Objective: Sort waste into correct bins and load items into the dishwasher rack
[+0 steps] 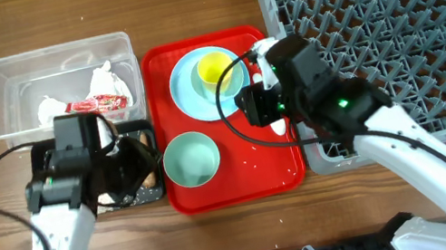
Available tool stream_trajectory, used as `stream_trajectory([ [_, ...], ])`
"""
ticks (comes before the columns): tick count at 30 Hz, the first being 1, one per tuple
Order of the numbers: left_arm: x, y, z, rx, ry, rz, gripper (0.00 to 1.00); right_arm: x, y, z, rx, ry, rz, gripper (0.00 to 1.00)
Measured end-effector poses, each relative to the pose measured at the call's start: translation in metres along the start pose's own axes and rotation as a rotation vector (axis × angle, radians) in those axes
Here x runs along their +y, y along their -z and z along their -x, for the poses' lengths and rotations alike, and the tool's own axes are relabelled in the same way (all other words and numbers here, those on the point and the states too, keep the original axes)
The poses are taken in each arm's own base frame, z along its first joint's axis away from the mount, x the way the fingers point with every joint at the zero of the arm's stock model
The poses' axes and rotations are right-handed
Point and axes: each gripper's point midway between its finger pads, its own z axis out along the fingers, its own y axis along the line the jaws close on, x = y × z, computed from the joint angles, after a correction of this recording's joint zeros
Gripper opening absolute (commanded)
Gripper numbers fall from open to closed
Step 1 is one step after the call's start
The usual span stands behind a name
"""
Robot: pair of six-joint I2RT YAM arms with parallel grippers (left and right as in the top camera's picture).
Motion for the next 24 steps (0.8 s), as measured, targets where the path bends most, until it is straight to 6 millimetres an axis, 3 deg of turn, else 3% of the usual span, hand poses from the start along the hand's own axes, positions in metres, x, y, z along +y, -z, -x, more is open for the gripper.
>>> stream_trajectory([
  [12,0.013,-0.012,-0.007,0.074,0.036,0.066,0.41,-0.030,-0.099,-0.041,0.161,-0.277,-0.089,0.23],
  [17,0.013,-0.012,-0.007,0.074,0.035,0.066,0.41,-0.040,-0.120,-0.050,0.177,-0.369,-0.125,0.22],
  [24,0.014,-0.012,-0.008,0.077,0.036,0.068,0.41,-0.057,-0.127,-0.049,0.132,-0.456,-0.211,0.23],
])
